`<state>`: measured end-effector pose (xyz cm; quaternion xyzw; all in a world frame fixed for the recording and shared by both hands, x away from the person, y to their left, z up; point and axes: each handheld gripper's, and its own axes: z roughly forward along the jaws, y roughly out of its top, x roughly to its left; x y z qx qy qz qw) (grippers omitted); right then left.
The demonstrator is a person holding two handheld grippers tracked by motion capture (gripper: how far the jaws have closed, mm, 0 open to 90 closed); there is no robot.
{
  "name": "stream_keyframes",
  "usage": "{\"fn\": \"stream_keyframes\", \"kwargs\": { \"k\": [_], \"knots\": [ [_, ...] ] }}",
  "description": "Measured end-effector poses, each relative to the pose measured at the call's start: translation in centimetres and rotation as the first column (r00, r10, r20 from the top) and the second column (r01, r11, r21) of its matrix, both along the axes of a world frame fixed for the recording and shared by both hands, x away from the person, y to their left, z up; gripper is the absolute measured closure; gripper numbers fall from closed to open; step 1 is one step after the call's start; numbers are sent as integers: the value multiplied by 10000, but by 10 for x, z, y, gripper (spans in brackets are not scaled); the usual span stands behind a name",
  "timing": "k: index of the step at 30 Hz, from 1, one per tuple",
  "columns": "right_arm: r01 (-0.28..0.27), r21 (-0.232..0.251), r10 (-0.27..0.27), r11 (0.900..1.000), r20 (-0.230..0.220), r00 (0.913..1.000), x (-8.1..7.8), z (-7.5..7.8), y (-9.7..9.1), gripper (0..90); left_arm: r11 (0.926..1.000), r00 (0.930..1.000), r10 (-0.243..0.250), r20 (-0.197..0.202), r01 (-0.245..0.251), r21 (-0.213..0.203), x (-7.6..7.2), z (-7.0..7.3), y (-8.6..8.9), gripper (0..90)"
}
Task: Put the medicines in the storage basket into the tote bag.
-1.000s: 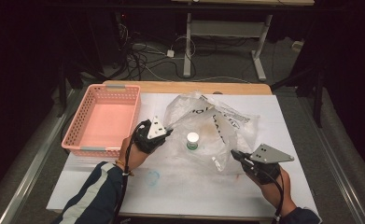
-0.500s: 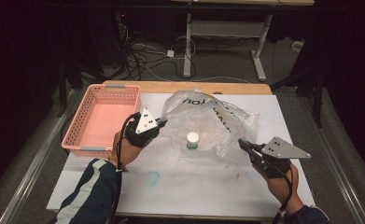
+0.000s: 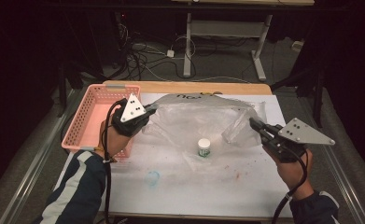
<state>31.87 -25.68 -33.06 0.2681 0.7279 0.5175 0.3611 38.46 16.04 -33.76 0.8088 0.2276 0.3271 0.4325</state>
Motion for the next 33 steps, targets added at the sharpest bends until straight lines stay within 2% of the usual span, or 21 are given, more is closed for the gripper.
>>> {"fn": "stream_keyframes", "kwargs": {
  "k": [2, 4, 7, 11, 18, 20, 24, 26, 28, 30, 33],
  "knots": [
    [103, 95, -104, 9999, 119, 9999, 1, 7, -3, 900, 9999, 9999, 77, 79, -78, 117, 1, 6, 1, 850],
    [215, 290, -223, 9993, 281, 9994, 3, 14, -9, 900, 9999, 9999, 92, 51, -93, 58, 4, 11, 4, 850],
    [431, 626, -443, 9971, 181, 9989, 9, 24, -19, 900, 10000, 10000, 49, 33, -49, -81, 7, 20, 6, 849],
    [619, 568, -637, 9965, 314, 9975, 16, 35, -24, 900, 10000, 9997, 4, 251, -6, 70, 7, 31, 2, 849],
    [669, 740, -720, 9950, 689, 9950, 20, 55, -26, 900, 10000, 9987, -20, 502, 22, -43, 7, 48, 0, 849],
    [684, 723, -741, 9950, 794, 9941, 20, 60, -25, 900, 9998, 9989, -30, 465, 40, -213, 9, 52, 1, 849],
    [1021, 477, -1058, 9936, 839, 9908, 33, 64, -23, 900, 9993, 9996, 25, 281, -15, -362, 20, 51, -3, 848],
    [1191, 549, -1225, 9914, 633, 9904, 45, 61, -23, 900, 9996, 9997, 138, 201, -133, -247, 28, 47, -6, 848],
    [1479, 360, -1493, 9883, 398, 9880, 59, 56, -23, 900, 9995, 9999, 149, 16, -149, -296, 36, 42, -10, 848],
    [1660, 342, -1667, 9855, 191, 9858, 71, 52, -25, 900, 9997, 9998, 173, -40, -174, -179, 44, 37, -14, 847],
    [1872, 472, -1868, 9812, -135, 9823, 87, 47, -29, 900, 9996, 9997, 223, -104, -225, -193, 55, 32, -20, 847]
  ]
}}
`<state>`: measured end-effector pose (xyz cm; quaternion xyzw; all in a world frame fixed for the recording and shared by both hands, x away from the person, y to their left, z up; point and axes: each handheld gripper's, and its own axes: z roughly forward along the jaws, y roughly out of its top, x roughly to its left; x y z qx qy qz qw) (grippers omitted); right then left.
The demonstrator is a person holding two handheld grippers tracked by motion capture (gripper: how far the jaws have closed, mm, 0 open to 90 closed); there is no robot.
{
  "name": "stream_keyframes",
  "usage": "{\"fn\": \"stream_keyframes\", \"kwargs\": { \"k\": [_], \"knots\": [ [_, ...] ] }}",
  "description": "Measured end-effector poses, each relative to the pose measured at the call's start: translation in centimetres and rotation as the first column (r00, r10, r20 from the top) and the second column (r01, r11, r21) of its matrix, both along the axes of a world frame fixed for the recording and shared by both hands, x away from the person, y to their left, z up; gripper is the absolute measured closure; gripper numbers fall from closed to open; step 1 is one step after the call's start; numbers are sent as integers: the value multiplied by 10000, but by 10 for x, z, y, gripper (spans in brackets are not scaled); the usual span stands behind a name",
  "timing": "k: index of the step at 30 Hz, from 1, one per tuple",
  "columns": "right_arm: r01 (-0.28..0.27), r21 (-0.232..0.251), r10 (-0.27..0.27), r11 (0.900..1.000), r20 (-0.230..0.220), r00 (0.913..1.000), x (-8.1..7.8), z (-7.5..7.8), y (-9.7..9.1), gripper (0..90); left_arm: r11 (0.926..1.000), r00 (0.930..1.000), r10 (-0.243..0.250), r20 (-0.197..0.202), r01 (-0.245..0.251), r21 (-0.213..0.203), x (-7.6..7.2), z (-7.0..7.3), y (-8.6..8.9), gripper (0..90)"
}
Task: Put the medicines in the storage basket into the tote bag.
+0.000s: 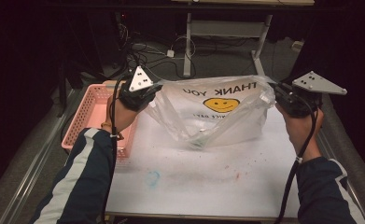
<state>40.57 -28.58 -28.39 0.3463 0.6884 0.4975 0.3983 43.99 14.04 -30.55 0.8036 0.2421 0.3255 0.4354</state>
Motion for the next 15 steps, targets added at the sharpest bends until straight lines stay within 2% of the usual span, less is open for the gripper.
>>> {"fn": "stream_keyframes", "kwargs": {
  "k": [2, 4, 5, 7, 10, 12, 15],
  "knots": [
    [163, 31, -163, 9999, -100, 9998, 9, -3, -2, 900, 9999, 10000, 6, -22, -6, -106, 8, -3, -4, 846],
    [362, -16, -363, 9993, -174, 9992, 18, -4, -2, 900, 9979, 9996, -175, -220, 161, -623, 18, -7, -7, 814],
    [460, -118, -462, 9989, -237, 9986, 22, -4, -1, 900, 9972, 9994, -203, -268, 184, -722, 23, -9, -10, 811],
    [576, 6, -576, 9983, -423, 9974, 32, -4, -3, 900, 9950, 9993, -99, -374, 62, -998, 34, -12, -15, 799],
    [890, 137, -876, 9959, -800, 9929, 48, -8, -8, 900, 9925, 9982, 284, -537, -345, -1176, 53, -16, -21, 827],
    [1136, -35, -1133, 9935, -1039, 9881, 58, -12, -10, 900, 9930, 9974, 471, -537, -525, -1056, 63, -16, -25, 827],
    [1299, -20, -1289, 9915, -1371, 9821, 70, -17, -16, 900, 9921, 9966, 645, -507, -695, -1042, 75, -15, -30, 846]
  ]
}}
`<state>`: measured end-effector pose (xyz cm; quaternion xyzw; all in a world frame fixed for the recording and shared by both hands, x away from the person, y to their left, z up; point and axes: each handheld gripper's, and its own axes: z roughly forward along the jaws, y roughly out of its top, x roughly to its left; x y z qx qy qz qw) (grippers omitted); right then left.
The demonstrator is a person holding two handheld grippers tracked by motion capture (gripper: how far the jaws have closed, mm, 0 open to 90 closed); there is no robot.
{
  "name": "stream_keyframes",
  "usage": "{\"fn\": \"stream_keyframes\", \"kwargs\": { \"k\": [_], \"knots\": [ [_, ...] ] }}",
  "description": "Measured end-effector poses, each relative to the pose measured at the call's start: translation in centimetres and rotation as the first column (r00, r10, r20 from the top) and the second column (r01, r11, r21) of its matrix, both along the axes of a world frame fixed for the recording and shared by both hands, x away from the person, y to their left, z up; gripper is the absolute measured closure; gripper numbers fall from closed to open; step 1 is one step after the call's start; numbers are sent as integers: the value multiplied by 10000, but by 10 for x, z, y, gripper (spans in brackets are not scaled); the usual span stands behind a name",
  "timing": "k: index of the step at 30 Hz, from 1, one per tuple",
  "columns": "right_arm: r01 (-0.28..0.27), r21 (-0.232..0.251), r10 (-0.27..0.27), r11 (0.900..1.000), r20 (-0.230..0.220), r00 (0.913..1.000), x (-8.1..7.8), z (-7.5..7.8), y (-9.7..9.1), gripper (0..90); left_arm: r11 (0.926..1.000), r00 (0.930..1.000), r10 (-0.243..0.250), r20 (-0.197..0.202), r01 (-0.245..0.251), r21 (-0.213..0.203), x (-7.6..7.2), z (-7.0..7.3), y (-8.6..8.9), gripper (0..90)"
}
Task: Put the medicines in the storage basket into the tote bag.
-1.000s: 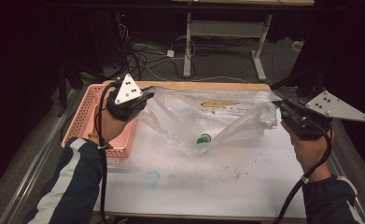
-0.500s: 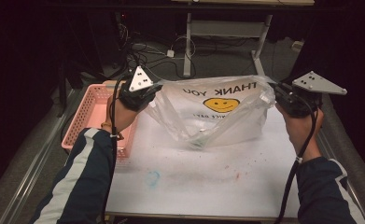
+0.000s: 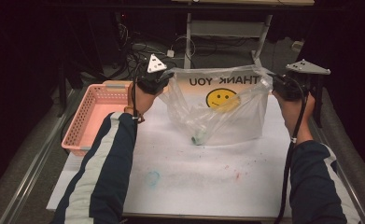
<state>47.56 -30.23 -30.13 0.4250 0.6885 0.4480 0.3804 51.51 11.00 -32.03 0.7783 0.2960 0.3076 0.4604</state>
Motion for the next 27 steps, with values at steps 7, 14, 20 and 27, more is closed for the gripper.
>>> {"fn": "stream_keyframes", "kwargs": {
  "k": [7, 14, 20, 27],
  "knots": [
    [207, 81, -207, 9998, -3, 9998, 11, 5, -4, 900, 9995, 9989, 314, 349, -314, -7, 9, 13, -9, 858],
    [143, 22, -144, 9999, 492, 9987, 1, 36, -1, 900, 9988, 9954, 488, 822, -491, 7, 0, 41, -2, 866],
    [23, 147, -38, 9999, 1019, 9948, -14, 74, 9, 900, 9983, 9925, 575, 1080, -559, -171, -9, 62, 7, 869],
    [9, 99, -22, 10000, 1321, 9912, -20, 100, 17, 900, 9972, 9884, 747, 1322, -743, -81, -13, 80, 11, 868]
  ]
}}
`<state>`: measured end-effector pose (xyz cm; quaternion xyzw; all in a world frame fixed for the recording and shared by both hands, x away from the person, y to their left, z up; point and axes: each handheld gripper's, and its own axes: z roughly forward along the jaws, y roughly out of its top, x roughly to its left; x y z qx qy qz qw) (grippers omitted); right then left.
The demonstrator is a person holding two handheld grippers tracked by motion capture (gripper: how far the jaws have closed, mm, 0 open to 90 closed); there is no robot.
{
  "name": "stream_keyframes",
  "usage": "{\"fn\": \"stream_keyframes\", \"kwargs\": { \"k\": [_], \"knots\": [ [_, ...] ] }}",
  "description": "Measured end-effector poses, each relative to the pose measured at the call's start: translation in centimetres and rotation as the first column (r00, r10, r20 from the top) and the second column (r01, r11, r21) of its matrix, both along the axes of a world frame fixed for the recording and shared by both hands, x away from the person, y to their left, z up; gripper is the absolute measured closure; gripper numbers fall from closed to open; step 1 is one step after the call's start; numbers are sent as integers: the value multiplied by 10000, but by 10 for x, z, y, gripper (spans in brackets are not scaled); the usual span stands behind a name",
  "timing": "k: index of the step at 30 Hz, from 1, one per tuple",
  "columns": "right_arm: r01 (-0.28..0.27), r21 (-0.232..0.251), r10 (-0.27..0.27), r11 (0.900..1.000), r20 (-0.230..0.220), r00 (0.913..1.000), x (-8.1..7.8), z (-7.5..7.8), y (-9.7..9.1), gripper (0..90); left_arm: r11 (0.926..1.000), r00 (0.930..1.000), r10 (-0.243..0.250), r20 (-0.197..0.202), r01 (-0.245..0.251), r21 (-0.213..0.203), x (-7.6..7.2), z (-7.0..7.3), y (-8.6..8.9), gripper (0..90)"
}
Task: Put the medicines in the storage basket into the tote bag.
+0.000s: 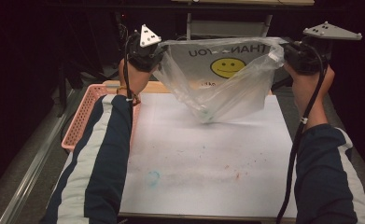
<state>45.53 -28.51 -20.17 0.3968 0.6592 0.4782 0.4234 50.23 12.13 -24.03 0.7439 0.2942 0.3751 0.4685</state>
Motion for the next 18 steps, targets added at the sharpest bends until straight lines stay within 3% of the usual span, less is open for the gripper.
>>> {"fn": "stream_keyframes", "kwargs": {
  "k": [2, 4, 9, 11, 14, 18],
  "knots": [
    [22, -20, -22, 10000, 11, 10000, -1, 4, 0, 900, 9997, 10000, -62, 77, 64, -225, -1, 4, 1, 867],
    [105, -279, -106, 9996, -24, 9999, 0, 3, 2, 900, 10000, 10000, -3, 24, 3, -60, -1, 2, -1, 867],
    [212, -306, -223, 9993, -368, 9991, 7, -18, 1, 900, 10000, 9992, -35, -404, 33, -53, 5, -13, -5, 798],
    [176, -232, -188, 9996, -559, 9983, 11, -29, 0, 900, 10000, 9987, 40, -513, -38, 31, 6, -19, -7, 723],
    [201, -180, -214, 9996, -713, 9972, 15, -43, -1, 900, 9996, 9979, -236, -605, 224, -196, 6, -25, -9, 612],
    [226, -130, -237, 9997, -902, 9956, 17, -55, -2, 900, 9993, 9985, -155, -531, 136, -359, 1, -29, -11, 481]
  ]
}}
